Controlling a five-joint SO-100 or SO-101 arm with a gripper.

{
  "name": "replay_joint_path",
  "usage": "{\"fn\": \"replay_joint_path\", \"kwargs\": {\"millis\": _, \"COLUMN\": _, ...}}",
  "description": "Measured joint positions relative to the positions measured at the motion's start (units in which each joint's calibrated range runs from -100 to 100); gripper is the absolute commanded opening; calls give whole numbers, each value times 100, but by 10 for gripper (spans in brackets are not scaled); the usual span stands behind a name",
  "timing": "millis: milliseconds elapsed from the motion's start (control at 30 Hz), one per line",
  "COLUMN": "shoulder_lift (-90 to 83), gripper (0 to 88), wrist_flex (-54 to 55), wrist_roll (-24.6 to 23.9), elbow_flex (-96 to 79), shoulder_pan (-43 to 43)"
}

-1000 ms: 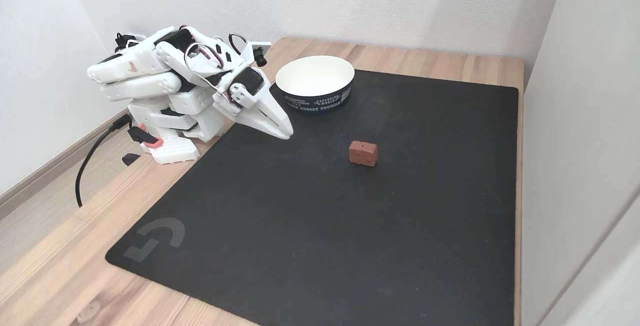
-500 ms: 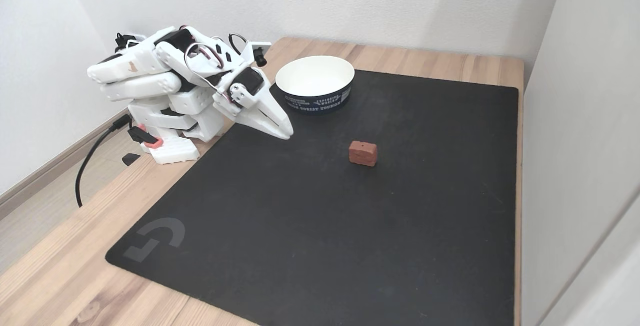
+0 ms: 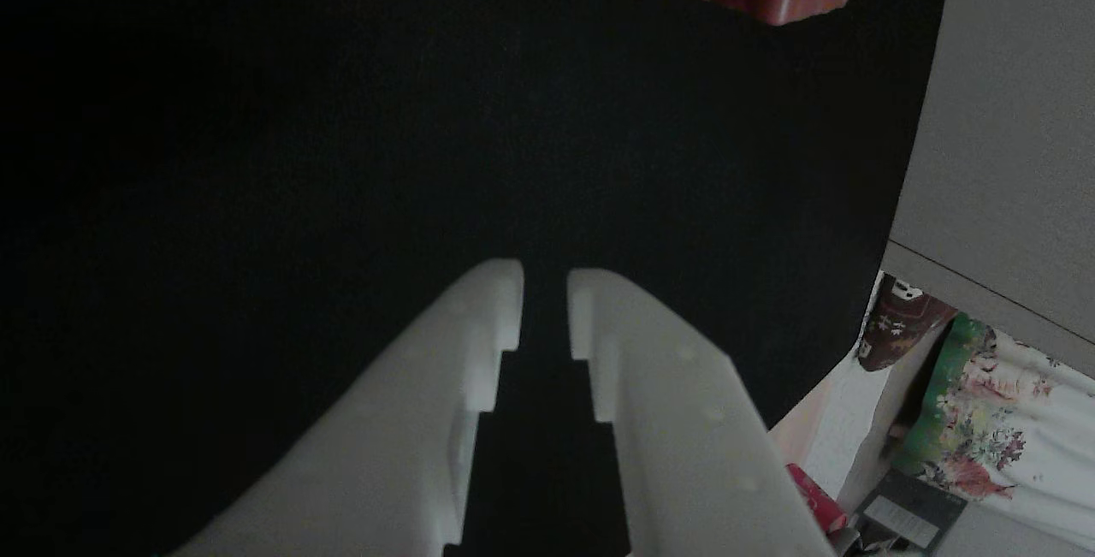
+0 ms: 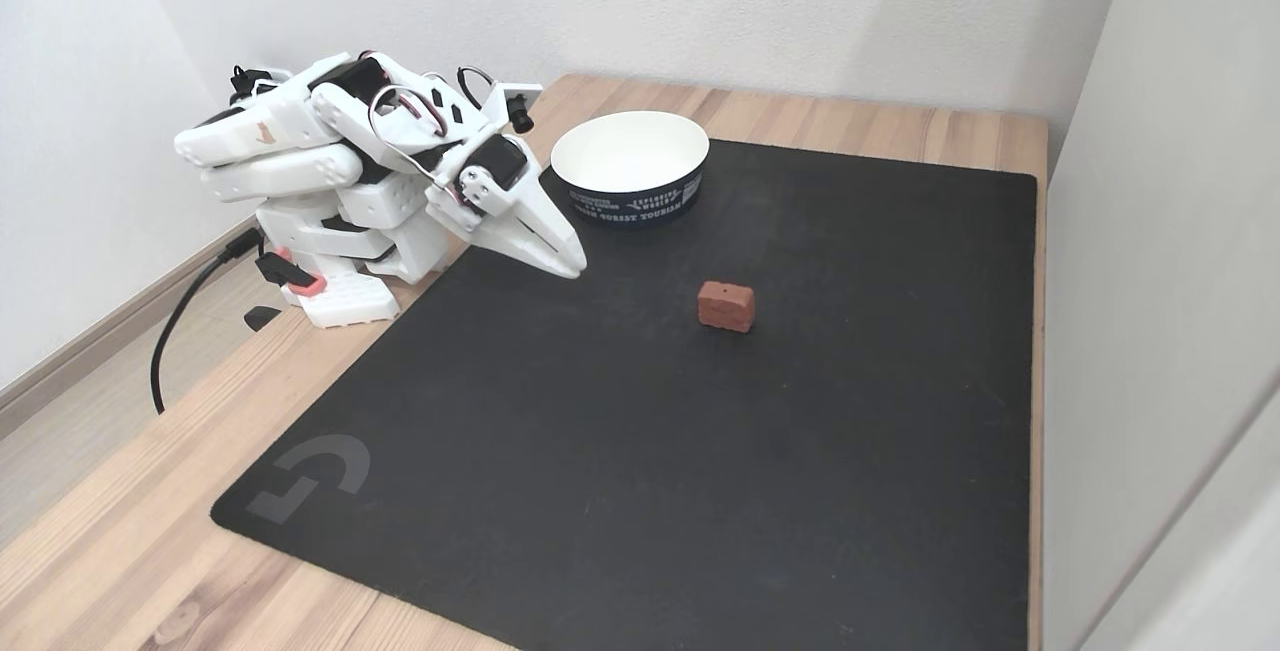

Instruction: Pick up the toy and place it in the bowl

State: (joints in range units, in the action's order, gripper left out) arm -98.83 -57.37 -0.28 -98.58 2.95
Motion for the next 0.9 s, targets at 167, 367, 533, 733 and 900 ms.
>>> {"fn": "replay_joint_path", "kwargs": {"millis": 167, "shoulder_lift": 0, "gripper": 26, "wrist_flex": -169, "wrist_roll": 0, "elbow_flex": 85, "shoulder_pan": 0}}
{"fn": "replay_joint_path", "kwargs": {"millis": 367, "shoulder_lift": 983, "gripper": 26, "wrist_flex": -203, "wrist_roll": -5, "elbow_flex": 954, "shoulder_pan": 0}}
{"fn": "replay_joint_path", "kwargs": {"millis": 533, "shoulder_lift": 2614, "gripper": 26, "wrist_flex": -203, "wrist_roll": -293, "elbow_flex": 2258, "shoulder_pan": 58}}
{"fn": "replay_joint_path", "kwargs": {"millis": 733, "shoulder_lift": 4688, "gripper": 26, "wrist_flex": 152, "wrist_roll": -659, "elbow_flex": 4091, "shoulder_pan": 574}}
{"fn": "replay_joint_path", "kwargs": {"millis": 900, "shoulder_lift": 6095, "gripper": 26, "wrist_flex": 152, "wrist_roll": -757, "elbow_flex": 5602, "shoulder_pan": 633}}
